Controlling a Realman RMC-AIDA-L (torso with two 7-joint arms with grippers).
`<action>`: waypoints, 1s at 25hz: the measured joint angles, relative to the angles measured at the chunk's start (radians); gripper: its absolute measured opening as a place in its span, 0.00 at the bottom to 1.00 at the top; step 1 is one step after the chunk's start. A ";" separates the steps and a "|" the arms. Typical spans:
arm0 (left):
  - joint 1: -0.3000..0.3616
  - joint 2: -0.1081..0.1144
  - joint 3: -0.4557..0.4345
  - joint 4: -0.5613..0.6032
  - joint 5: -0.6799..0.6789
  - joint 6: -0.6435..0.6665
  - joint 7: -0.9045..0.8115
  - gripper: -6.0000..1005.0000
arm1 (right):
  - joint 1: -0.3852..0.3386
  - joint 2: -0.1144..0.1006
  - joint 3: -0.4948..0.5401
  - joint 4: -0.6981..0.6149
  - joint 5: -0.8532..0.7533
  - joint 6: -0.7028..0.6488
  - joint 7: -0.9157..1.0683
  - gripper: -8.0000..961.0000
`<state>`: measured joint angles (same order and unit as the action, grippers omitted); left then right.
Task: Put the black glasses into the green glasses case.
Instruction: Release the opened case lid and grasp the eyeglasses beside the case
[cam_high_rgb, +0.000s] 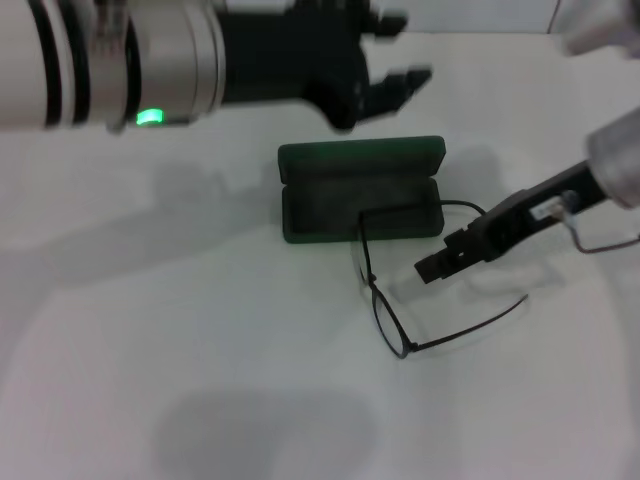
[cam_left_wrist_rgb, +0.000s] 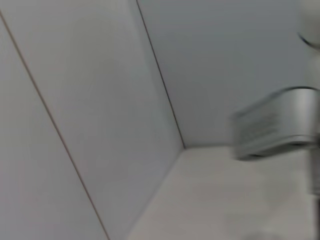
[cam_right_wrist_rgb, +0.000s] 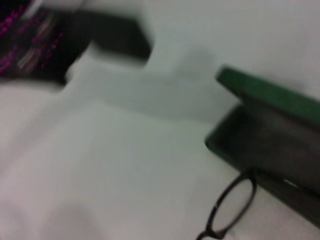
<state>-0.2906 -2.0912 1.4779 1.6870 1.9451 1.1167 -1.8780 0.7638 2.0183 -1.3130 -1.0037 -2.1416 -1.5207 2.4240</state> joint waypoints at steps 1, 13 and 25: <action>0.009 -0.001 0.003 -0.011 -0.007 0.002 0.008 0.46 | 0.045 0.003 -0.016 0.026 -0.034 0.002 0.035 0.72; 0.069 0.003 -0.082 -0.047 -0.108 0.029 0.095 0.46 | 0.286 0.009 -0.121 0.233 -0.040 0.083 0.189 0.71; 0.058 0.004 -0.402 -0.203 -0.197 0.418 0.217 0.46 | 0.264 0.010 -0.219 0.228 0.066 0.150 0.226 0.71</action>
<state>-0.2321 -2.0872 1.0763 1.4839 1.7482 1.5348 -1.6613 1.0278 2.0279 -1.5319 -0.7754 -2.0755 -1.3705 2.6499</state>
